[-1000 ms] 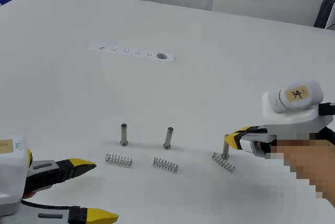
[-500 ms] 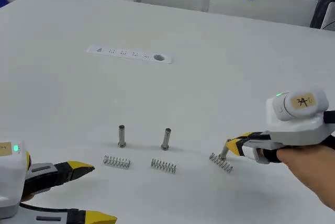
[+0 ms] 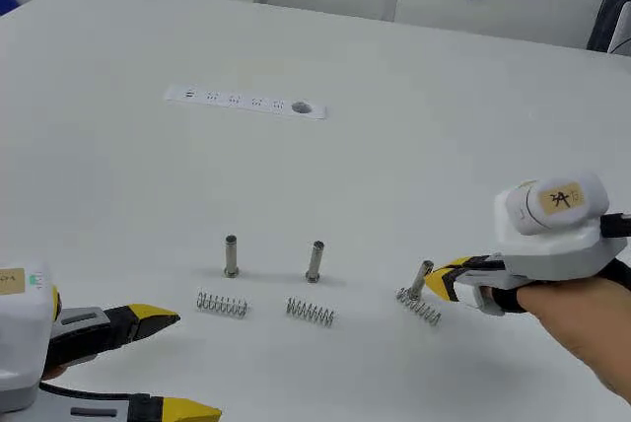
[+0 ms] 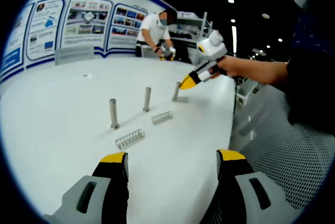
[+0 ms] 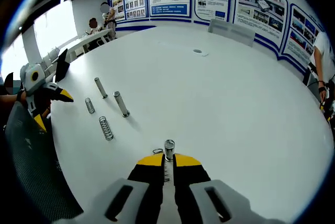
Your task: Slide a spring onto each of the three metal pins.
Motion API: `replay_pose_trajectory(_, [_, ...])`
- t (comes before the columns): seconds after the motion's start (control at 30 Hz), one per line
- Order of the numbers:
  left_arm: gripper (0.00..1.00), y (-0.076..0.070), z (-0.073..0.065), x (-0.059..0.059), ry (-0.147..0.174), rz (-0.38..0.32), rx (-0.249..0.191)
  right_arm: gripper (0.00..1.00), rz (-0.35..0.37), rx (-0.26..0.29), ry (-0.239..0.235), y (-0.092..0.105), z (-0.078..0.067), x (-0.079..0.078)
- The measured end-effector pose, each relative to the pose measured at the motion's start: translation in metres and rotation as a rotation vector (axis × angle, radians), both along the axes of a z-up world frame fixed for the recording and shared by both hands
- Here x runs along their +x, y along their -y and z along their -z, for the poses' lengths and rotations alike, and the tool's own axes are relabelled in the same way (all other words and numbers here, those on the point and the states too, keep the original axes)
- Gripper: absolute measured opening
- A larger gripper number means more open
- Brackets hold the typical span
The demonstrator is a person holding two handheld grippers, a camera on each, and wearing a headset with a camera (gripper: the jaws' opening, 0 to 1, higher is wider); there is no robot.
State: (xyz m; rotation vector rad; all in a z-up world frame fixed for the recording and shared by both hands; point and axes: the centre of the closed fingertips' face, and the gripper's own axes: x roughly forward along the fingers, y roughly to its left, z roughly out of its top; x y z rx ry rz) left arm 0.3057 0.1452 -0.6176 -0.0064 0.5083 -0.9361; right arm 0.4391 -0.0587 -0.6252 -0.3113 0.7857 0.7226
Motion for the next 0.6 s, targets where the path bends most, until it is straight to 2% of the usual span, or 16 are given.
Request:
replay_pose_trajectory(0.33, [0.7, 0.0, 0.001, 0.0, -0.001, 0.0, 0.004, 0.09, -0.024, -0.003, -0.014, -0.001, 0.003, -0.003])
replay_pose_trajectory(0.6, [0.7, 0.0, 0.0, 0.0, -0.002, 0.0, -0.001, 0.12, -0.069, -0.037, -0.059, 0.004, 0.017, -0.015])
